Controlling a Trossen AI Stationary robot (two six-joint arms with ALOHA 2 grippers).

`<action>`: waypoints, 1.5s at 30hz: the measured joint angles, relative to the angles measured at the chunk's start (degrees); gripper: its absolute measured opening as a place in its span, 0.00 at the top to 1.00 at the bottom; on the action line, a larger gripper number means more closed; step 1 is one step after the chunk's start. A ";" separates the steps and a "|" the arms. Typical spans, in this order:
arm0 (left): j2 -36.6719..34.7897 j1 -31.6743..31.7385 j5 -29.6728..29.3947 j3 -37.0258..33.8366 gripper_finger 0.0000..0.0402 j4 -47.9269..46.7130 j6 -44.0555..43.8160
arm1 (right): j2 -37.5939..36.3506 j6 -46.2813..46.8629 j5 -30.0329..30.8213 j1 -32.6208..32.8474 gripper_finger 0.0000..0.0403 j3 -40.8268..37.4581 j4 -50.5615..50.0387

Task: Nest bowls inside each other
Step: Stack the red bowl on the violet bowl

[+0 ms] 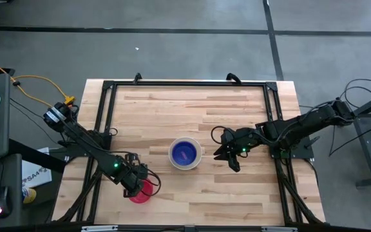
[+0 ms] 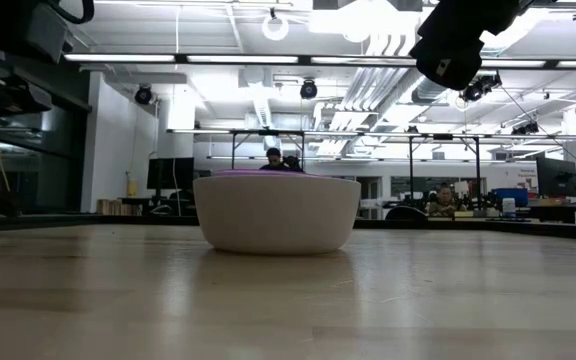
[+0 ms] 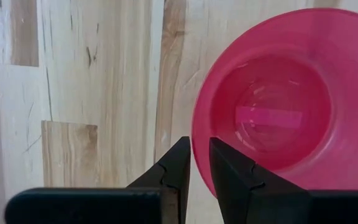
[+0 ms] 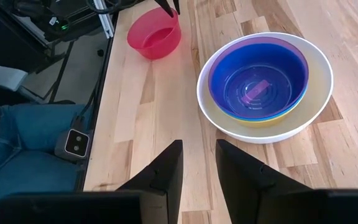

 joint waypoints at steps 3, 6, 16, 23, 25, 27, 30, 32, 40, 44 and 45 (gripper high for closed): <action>-0.02 0.00 0.01 0.01 0.85 0.16 -0.04 | 0.00 0.00 0.00 -0.01 0.78 0.02 0.00; 0.43 0.00 0.01 0.02 0.85 0.36 -0.46 | 0.00 0.00 0.00 0.00 0.78 0.00 0.00; 3.41 -0.02 0.94 -0.01 0.85 2.70 -1.09 | 0.00 0.00 0.02 -0.01 0.78 0.02 0.02; 5.15 -0.02 1.70 -0.02 0.85 3.81 -2.72 | 0.00 0.00 0.00 -0.01 0.78 0.01 0.02; 6.05 -0.02 1.82 -0.02 0.85 3.90 -2.99 | 0.00 0.00 0.01 -0.02 0.78 0.01 0.04; 6.52 -0.02 2.22 -0.02 0.85 4.49 -3.01 | 0.00 0.00 0.00 0.00 0.78 0.01 0.04; 6.62 -0.02 2.29 -0.02 0.85 5.11 -3.04 | 0.00 0.00 0.02 -0.02 0.78 0.02 0.02; 6.62 -0.02 2.30 -0.02 0.85 5.23 -3.04 | 0.00 0.00 0.00 -0.02 0.78 0.02 0.04; 6.62 -0.02 3.08 0.00 0.85 4.89 -3.02 | 0.00 0.00 0.01 -0.02 0.78 0.01 0.02; 6.62 -0.02 3.08 0.03 0.85 4.81 -3.02 | 0.00 0.00 0.00 0.00 0.78 0.00 0.02; 6.58 -0.02 3.06 0.04 0.85 4.80 -3.02 | 0.00 0.00 0.02 0.00 0.78 0.02 0.02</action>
